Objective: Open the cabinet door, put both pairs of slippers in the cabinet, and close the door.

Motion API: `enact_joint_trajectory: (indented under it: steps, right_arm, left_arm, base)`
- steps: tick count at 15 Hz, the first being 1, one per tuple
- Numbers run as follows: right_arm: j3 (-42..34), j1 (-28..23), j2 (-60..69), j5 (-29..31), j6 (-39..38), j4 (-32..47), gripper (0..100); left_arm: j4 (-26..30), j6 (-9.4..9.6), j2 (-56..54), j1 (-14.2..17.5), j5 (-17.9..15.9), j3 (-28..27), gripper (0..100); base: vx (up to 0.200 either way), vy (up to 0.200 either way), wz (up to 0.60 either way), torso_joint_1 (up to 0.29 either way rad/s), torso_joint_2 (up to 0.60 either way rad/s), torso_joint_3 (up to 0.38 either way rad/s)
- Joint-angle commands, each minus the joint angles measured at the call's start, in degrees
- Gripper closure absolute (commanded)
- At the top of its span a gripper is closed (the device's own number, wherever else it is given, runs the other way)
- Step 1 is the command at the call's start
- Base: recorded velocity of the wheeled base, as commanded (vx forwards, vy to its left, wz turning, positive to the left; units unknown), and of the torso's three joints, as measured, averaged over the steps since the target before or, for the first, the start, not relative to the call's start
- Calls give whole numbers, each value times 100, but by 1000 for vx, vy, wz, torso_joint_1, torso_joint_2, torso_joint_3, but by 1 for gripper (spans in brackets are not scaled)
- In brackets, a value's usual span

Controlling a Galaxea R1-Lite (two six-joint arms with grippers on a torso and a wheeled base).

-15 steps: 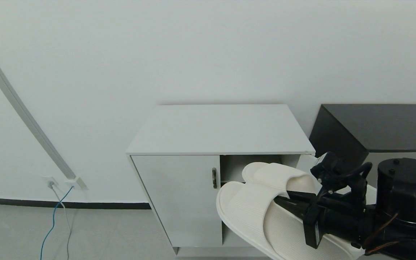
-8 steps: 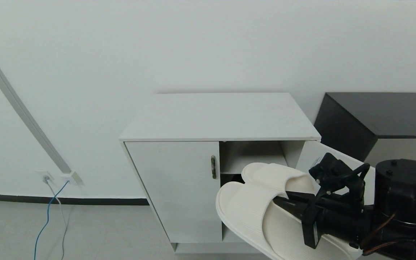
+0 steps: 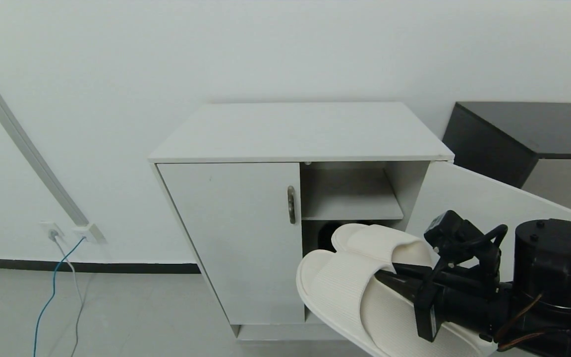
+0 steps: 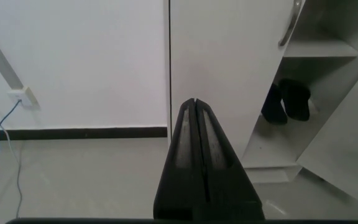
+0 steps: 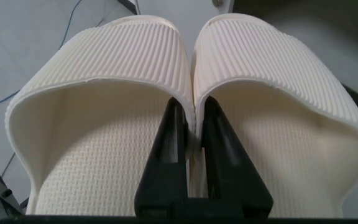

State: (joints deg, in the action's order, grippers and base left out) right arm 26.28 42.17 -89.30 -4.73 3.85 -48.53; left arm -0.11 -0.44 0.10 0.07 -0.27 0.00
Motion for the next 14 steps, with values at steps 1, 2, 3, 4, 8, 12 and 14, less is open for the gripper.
enact_joint_trajectory:
  steps: [1, 2, 3, 4, 8, 12, 14]
  right_arm:
    - [0, 2, -9, -2, 1, -7, 100]
    - [-9, 2, -18, -2, 1, -7, 100]
    - [-9, 2, -18, -2, 1, -7, 100]
    - [-9, 2, -35, -2, 1, -7, 100]
    - [-27, 2, -53, -10, 1, -34, 100]
    - [-36, 2, -53, -10, 1, -34, 100]
    - [-36, 2, -53, -10, 1, -34, 100]
  left_arm:
    - [2, 0, -1, 1, 0, 0, 100]
    - [2, 0, -1, 1, 0, 0, 100]
    - [2, 0, -1, 1, 0, 0, 100]
    - [2, 0, -1, 1, 0, 0, 100]
    - [-7, 0, -1, 1, 0, 0, 100]
    - [2, 0, -1, 1, 0, 0, 100]
    - [-7, 0, -1, 1, 0, 0, 100]
  base:
    - [0, 0, 0, -173, 505, 325]
    - [0, 0, 0, -173, 505, 330]
    - [0, 0, 0, -168, 496, 325]
    - [0, 0, 0, -149, 496, 325]
    - [0, 0, 0, -135, 472, 331]
    - [0, 0, 0, -102, 460, 354]
    - [0, 0, 0, -54, 452, 378]
